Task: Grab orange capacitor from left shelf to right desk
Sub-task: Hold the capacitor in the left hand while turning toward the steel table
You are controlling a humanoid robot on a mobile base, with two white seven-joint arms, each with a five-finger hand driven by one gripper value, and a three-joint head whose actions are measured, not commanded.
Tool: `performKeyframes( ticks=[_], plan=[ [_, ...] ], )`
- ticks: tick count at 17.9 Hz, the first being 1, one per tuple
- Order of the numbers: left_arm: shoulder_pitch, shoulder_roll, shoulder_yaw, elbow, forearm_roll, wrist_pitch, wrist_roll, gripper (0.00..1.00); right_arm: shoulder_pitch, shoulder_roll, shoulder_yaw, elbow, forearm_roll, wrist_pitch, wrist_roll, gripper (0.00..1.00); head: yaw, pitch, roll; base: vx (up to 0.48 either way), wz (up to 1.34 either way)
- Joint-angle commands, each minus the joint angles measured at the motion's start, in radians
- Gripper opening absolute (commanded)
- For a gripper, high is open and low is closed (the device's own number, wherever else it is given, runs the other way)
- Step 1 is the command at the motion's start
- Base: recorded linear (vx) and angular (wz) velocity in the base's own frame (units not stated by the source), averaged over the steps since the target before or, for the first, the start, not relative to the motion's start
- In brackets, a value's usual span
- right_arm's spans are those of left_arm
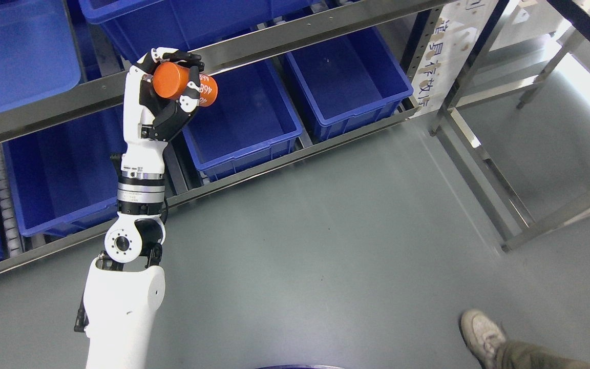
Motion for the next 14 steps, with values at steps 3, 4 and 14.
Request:
performKeyframes(
  ticks=[3, 4, 14],
  plan=[
    [0.002, 0.018, -0.014, -0.003, -0.001, -0.007, 0.002, 0.02, 0.02, -0.017, -0.012, -0.018, 0.003, -0.001, 0.0, 1.0, 0.0, 0.0, 0.0, 0.012, -0.34],
    [0.0, 0.018, -0.014, -0.003, -0.001, -0.007, 0.002, 0.02, 0.02, -0.017, -0.012, -0.018, 0.003, 0.0, 0.0, 1.0, 0.0, 0.0, 0.0, 0.028, -0.38],
    [-0.007, 0.018, -0.087, -0.007, 0.001, -0.025, 0.002, 0.03, 0.02, -0.017, -0.012, -0.018, 0.003, -0.001, 0.0, 1.0, 0.0, 0.0, 0.0, 0.087, -0.5]
  ],
)
